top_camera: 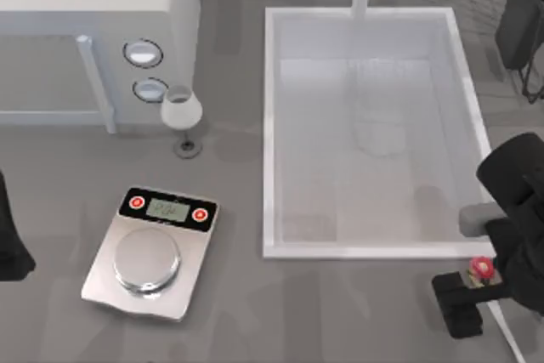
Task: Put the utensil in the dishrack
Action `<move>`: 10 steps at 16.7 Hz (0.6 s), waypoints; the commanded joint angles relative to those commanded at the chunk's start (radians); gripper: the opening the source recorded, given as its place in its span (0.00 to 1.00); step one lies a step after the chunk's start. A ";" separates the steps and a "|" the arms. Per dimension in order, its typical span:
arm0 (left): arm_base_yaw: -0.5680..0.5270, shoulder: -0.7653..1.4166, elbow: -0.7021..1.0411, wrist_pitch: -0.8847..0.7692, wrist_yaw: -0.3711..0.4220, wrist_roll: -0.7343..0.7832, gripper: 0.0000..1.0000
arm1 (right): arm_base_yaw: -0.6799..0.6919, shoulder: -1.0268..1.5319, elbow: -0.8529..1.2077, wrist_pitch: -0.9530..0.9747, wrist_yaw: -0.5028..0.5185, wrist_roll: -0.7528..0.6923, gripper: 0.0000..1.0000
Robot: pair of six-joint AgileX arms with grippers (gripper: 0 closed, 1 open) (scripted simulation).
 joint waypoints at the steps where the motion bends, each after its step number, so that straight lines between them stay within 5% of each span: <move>1: 0.000 0.000 0.000 0.000 0.000 0.000 1.00 | 0.000 0.000 0.000 0.000 0.000 0.000 0.62; 10: 0.000 0.000 0.000 0.000 0.000 0.000 1.00 | 0.000 0.000 0.000 0.000 0.000 0.000 0.00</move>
